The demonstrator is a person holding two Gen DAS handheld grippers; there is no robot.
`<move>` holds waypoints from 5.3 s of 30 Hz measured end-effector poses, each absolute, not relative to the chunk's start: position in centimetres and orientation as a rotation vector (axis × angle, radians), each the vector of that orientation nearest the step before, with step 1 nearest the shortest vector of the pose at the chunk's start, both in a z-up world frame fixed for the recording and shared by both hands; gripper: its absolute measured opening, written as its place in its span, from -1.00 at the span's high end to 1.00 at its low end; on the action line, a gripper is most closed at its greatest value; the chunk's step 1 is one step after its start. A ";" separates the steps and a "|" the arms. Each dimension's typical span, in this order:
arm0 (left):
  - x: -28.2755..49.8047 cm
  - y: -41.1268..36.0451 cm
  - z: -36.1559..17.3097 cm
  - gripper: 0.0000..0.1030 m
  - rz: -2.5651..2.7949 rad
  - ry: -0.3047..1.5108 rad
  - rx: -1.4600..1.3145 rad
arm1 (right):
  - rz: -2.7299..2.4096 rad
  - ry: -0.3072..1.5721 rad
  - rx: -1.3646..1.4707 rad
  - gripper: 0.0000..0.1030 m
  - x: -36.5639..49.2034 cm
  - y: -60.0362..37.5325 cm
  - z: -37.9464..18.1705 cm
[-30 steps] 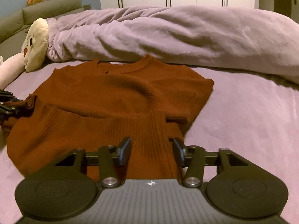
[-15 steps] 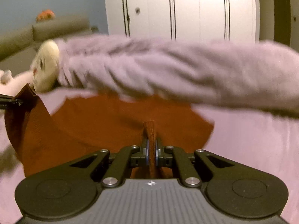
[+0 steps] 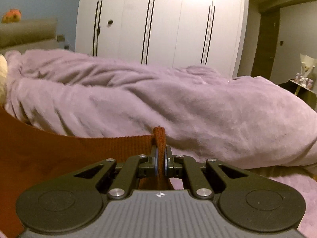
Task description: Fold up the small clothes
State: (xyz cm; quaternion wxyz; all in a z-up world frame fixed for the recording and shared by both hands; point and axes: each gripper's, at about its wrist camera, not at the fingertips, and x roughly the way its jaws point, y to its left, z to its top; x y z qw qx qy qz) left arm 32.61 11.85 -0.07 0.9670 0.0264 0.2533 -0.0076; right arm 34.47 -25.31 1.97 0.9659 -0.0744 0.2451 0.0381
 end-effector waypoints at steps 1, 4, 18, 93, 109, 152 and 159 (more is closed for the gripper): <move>33.1 11.8 -0.5 0.88 -0.010 0.521 0.052 | 0.061 0.507 -0.163 0.91 35.0 -25.0 1.4; 34.3 11.6 -1.8 0.88 0.014 0.542 0.071 | 0.031 0.534 -0.178 0.91 35.9 -24.8 -0.2; 39.3 11.4 -2.9 0.85 0.149 0.535 0.077 | -0.101 0.535 -0.170 0.91 40.8 -24.6 -2.4; 19.7 18.8 -9.8 -0.10 0.026 0.812 -0.551 | 0.110 0.601 -0.146 0.47 22.6 -15.2 -4.7; 25.0 18.4 -13.3 0.30 0.016 0.711 -0.862 | 0.191 0.594 -0.166 0.68 25.3 -11.6 -8.5; 19.1 -1.4 -4.7 -0.46 -0.276 0.647 -0.245 | 0.199 0.589 0.258 0.33 23.7 -26.5 -2.3; 19.0 3.9 -7.4 -0.46 -0.081 0.764 -0.348 | 0.355 0.685 0.384 0.33 29.8 -21.9 -1.4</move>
